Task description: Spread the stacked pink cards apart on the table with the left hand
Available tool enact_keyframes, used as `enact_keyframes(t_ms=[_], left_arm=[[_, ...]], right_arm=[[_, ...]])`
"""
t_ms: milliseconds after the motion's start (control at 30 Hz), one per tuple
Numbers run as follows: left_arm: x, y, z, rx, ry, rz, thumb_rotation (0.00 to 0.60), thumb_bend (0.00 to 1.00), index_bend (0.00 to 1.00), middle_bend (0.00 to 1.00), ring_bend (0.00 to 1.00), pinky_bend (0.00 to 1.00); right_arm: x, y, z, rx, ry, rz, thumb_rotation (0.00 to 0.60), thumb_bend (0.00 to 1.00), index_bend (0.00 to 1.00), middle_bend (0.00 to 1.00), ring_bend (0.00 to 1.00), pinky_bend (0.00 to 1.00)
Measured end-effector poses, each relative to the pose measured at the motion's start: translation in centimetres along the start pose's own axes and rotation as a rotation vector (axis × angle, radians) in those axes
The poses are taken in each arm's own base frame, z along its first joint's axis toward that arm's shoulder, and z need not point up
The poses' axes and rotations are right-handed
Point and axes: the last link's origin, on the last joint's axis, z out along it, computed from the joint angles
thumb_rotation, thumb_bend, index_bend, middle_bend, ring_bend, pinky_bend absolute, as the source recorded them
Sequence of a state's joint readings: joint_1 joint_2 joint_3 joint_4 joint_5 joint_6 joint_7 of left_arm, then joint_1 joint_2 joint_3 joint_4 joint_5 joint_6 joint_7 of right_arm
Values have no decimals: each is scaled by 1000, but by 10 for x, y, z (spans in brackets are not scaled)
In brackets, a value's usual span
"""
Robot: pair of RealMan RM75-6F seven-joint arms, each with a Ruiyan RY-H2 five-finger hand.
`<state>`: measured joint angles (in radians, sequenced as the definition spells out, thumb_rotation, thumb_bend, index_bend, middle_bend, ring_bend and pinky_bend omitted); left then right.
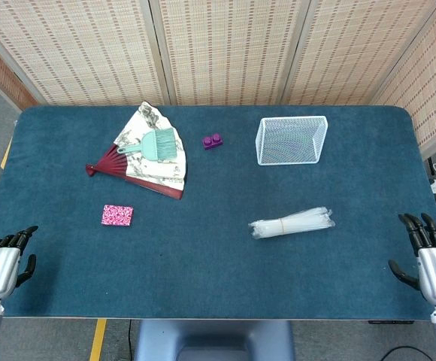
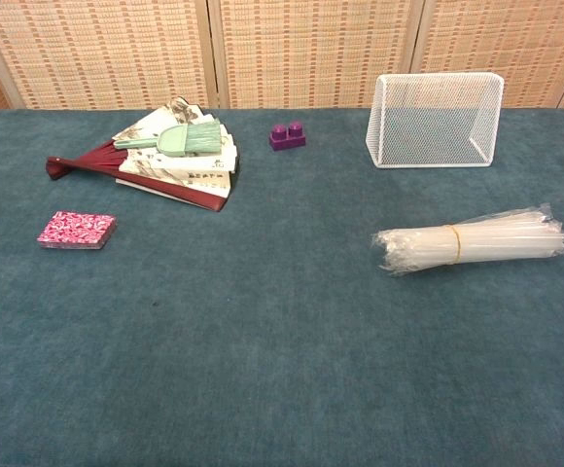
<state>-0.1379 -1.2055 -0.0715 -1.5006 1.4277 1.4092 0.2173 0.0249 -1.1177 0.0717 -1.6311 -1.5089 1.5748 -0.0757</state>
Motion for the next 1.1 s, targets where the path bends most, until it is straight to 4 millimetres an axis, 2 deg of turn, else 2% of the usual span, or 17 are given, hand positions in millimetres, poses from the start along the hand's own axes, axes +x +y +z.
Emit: enact_keyframes(t_ms=[233, 333, 433, 500, 600, 700, 867, 1100], left_arm=[[-1, 1, 0, -1, 1, 2, 600, 501, 166, 299, 339, 401], [-2, 1, 1, 1, 8, 3, 600, 501, 162, 343, 396, 437], [-1, 2, 4, -1, 24, 3, 600, 503, 158, 497, 546, 559], [-1, 3, 7, -12, 36, 2, 600, 501, 156, 656, 688, 688], [0, 8, 14, -30, 40, 4, 600, 453, 150, 862, 890, 832], [2, 16, 22, -51, 46, 23, 600, 425, 195, 988, 999, 991], [2, 37, 36, -80, 13, 59, 600, 408, 211, 1000, 1000, 1000], [-4, 84, 62, -145, -135, 85, 600, 403, 205, 1000, 1000, 1000]], right_arm=[[1, 2, -2, -5, -4, -2, 600, 147, 124, 108, 43, 200], [-1, 0, -1, 1, -20, -17, 600, 147, 148, 105, 44, 208], [-1, -1, 2, 18, -12, -24, 600, 147, 203, 175, 94, 271], [-1, -2, 3, 28, 2, -27, 600, 147, 249, 260, 153, 328], [-1, -2, 7, 34, 35, -28, 600, 147, 333, 325, 230, 407], [-2, -2, 10, 34, 59, -36, 600, 150, 406, 386, 289, 465], [1, -1, 8, 43, 80, -45, 600, 250, 517, 478, 371, 546], [4, 1, 8, 38, 124, -64, 600, 449, 713, 620, 522, 712]])
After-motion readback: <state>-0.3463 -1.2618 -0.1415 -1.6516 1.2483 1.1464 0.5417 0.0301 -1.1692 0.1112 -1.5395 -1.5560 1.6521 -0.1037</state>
